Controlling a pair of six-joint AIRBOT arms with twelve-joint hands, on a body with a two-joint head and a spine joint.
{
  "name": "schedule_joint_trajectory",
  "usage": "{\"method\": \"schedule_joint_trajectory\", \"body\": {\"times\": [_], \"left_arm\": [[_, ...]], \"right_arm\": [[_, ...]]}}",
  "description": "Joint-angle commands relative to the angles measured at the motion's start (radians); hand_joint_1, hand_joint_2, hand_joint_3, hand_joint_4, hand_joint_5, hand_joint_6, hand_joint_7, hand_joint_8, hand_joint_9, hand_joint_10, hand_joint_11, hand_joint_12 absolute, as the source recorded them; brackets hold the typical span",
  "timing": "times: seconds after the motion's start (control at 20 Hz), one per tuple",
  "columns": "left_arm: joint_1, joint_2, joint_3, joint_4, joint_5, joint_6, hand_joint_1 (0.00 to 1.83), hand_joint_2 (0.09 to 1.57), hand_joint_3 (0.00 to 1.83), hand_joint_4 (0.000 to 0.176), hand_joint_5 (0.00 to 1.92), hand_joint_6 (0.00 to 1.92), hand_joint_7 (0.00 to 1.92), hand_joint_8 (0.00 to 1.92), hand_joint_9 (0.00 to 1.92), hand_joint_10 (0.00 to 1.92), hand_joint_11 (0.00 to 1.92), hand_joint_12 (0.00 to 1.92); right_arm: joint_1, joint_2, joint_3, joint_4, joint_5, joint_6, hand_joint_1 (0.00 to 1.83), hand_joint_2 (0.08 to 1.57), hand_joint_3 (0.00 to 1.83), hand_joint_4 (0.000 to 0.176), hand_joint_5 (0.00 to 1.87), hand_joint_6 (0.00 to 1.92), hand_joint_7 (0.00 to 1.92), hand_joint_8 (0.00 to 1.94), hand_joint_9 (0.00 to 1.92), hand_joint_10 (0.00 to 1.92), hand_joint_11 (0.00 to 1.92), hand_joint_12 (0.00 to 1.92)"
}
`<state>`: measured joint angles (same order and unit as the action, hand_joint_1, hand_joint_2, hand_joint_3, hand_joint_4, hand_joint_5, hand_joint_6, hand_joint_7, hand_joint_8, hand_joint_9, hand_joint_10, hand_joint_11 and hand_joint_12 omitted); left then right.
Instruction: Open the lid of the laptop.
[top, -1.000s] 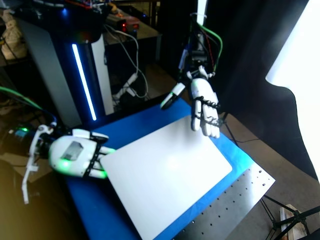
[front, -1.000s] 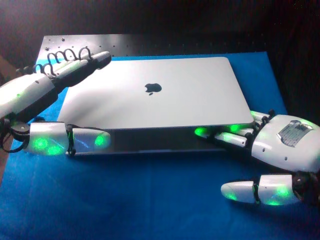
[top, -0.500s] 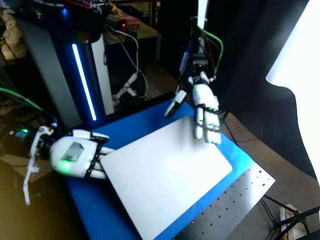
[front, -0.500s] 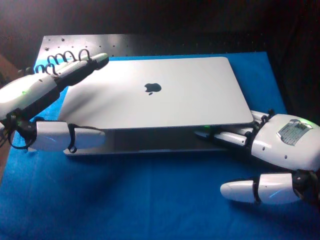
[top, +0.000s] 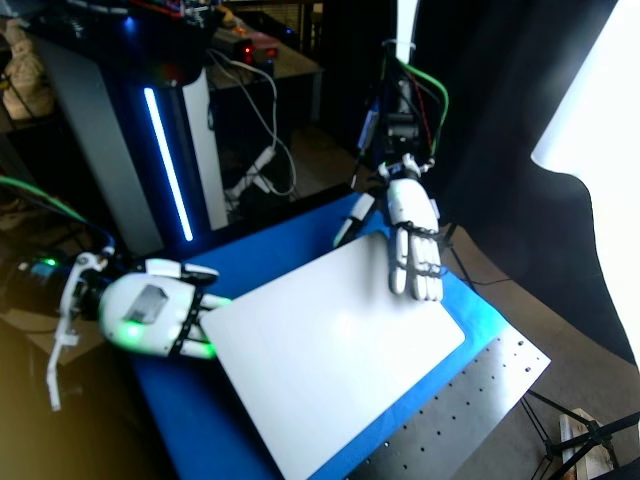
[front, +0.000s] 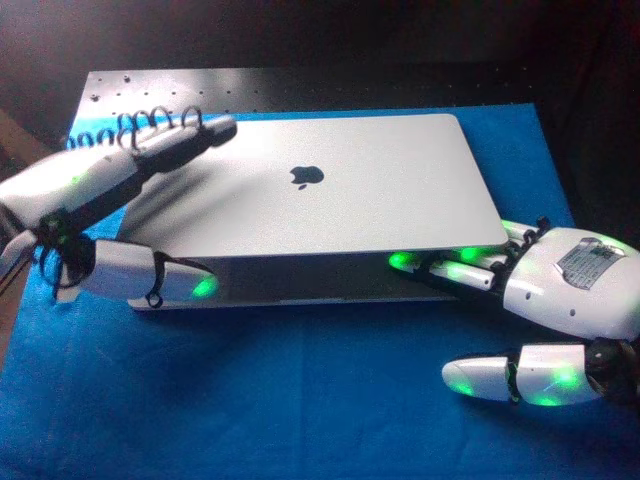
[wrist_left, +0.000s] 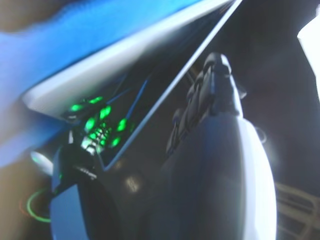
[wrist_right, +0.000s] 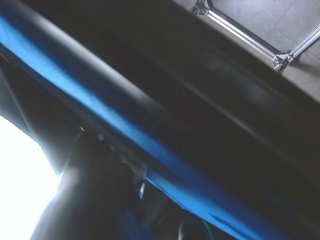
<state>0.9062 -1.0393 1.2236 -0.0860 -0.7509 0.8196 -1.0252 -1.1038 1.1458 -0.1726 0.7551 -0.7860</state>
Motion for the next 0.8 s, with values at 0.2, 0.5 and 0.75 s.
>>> {"method": "schedule_joint_trajectory", "body": {"times": [0.2, 0.5, 0.75], "left_arm": [[-0.088, -0.028, 0.021, 0.012, -0.036, 0.079, 1.19, 1.04, 0.01, 0.176, 0.00, 0.00, 0.00, 0.00, 0.00, 0.00, 0.00, 0.00], [-0.124, -0.041, 0.037, 0.012, -0.040, 0.082, 1.01, 1.13, 0.02, 0.176, 0.00, 0.00, 0.00, 0.00, 0.00, 0.00, 0.00, 0.00], [-0.139, -0.045, 0.033, 0.016, -0.069, 0.081, 1.07, 1.08, 0.00, 0.176, 0.00, 0.00, 0.00, 0.00, 0.00, 0.00, 0.00, 0.00]], "right_arm": [[0.010, -0.008, 0.001, 0.014, 0.056, 0.013, 0.00, 1.24, 0.00, 0.000, 0.00, 0.00, 0.00, 0.00, 0.00, 0.00, 0.00, 0.00], [0.009, -0.009, 0.001, 0.013, 0.056, 0.015, 0.00, 1.25, 0.00, 0.000, 0.00, 0.00, 0.00, 0.00, 0.00, 0.00, 0.00, 0.00], [0.009, -0.009, 0.001, 0.011, 0.056, 0.020, 0.00, 1.25, 0.00, 0.000, 0.00, 0.00, 0.00, 0.00, 0.00, 0.00, 0.00, 0.00]]}}
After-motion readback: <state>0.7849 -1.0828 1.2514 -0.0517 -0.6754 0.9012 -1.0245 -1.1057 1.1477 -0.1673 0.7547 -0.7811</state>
